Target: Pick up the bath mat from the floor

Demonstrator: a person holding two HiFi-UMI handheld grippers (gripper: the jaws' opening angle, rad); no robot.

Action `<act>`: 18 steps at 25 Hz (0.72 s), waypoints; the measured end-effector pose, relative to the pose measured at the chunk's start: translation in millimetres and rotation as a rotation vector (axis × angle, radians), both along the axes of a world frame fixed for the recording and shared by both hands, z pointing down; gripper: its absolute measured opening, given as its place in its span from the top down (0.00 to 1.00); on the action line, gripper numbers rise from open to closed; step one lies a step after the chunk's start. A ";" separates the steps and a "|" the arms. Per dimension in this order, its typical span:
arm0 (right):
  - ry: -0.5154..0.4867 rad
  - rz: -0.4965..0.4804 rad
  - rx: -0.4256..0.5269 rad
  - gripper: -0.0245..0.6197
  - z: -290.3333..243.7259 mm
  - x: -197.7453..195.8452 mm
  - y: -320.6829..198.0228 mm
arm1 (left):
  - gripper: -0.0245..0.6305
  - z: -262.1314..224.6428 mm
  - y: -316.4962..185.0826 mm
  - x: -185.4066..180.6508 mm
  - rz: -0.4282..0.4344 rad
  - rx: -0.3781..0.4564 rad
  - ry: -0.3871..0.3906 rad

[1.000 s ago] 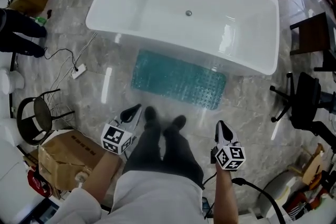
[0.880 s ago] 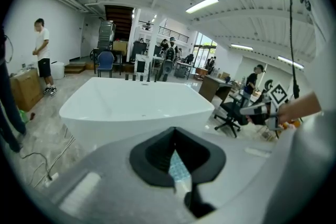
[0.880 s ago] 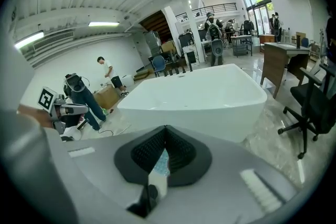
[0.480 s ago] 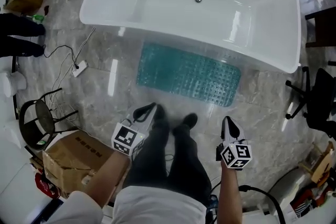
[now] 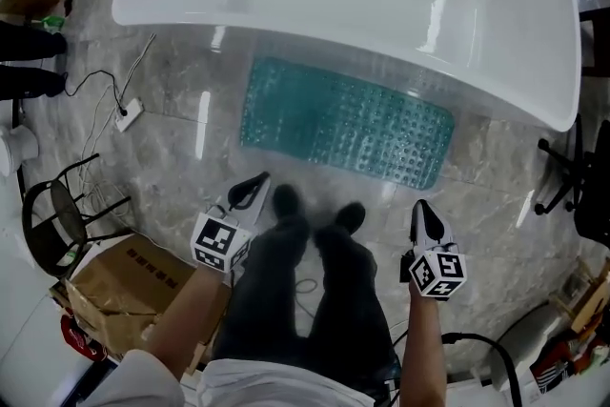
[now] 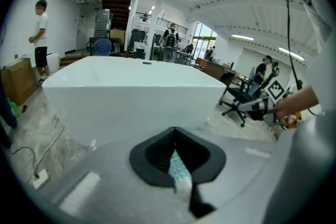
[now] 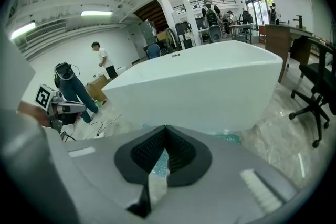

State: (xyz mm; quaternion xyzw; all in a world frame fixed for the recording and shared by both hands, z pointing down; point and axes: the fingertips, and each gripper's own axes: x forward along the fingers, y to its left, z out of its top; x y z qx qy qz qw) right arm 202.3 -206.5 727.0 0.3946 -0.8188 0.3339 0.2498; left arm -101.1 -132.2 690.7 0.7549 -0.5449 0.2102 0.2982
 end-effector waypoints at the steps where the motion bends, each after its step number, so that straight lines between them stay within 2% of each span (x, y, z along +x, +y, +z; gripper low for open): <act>1: -0.003 0.005 -0.007 0.95 17.0 2.8 -1.8 | 0.96 16.2 -0.5 -3.9 -0.011 -0.002 -0.004; 5: -0.026 0.029 -0.054 0.95 91.0 16.3 -15.7 | 0.96 86.3 -14.3 -12.8 -0.031 -0.012 -0.030; 9: -0.011 0.033 -0.052 0.95 153.8 14.7 -31.8 | 0.96 149.4 -29.2 -43.3 -0.065 0.000 -0.038; 12: -0.014 0.058 -0.052 0.95 200.6 18.2 -47.8 | 0.96 196.9 -34.5 -65.3 -0.079 -0.004 -0.015; 15: -0.054 0.096 -0.064 0.95 262.0 35.5 -76.3 | 0.96 259.1 -47.5 -76.1 -0.105 -0.020 0.052; 18: -0.046 0.102 -0.047 0.95 332.2 54.6 -102.4 | 0.96 331.2 -61.8 -87.6 -0.107 -0.021 0.030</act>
